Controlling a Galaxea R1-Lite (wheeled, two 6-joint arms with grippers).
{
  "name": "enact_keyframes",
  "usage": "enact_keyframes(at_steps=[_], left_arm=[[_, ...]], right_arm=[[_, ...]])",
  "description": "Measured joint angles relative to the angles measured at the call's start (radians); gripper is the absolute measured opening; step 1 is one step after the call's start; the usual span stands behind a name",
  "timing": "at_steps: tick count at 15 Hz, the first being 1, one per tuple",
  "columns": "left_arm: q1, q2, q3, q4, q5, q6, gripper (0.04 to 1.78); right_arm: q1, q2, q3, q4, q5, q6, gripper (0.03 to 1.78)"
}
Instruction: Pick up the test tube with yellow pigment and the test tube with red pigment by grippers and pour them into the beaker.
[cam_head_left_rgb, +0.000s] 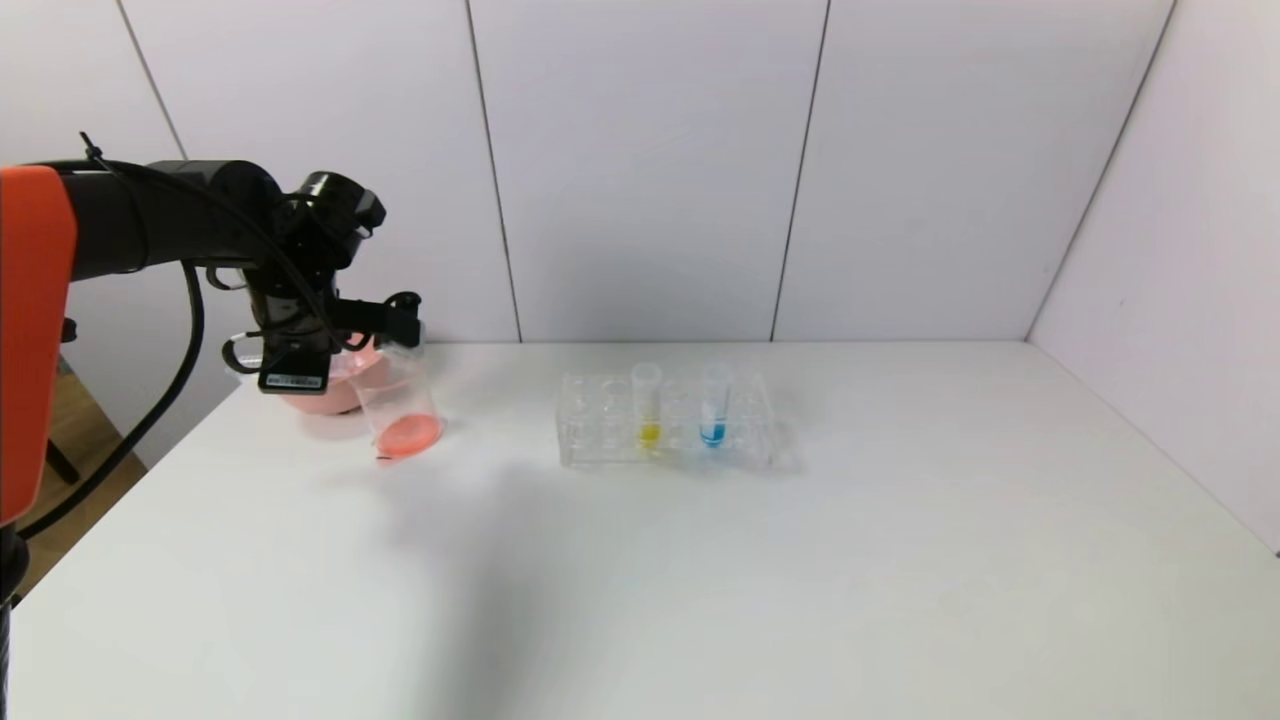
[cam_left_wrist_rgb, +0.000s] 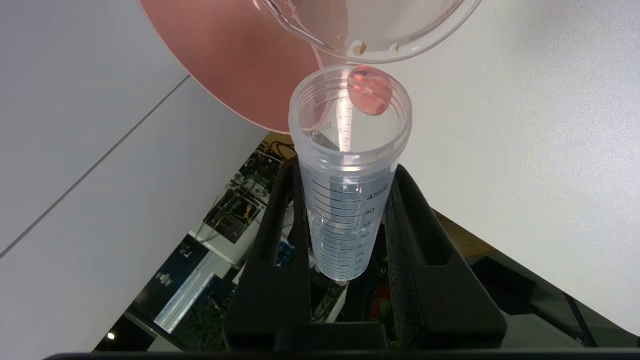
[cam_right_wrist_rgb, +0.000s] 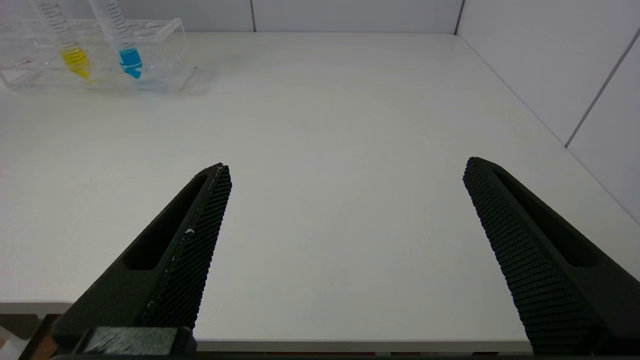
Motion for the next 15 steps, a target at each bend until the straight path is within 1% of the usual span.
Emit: enact_keyframes(at_steps=[15], left_arm=[[-0.005,0.0,0.0,0.0,0.0,-0.003,0.45]], right_arm=[[0.0,0.0,0.0,0.0,0.0,0.0,1.7]])
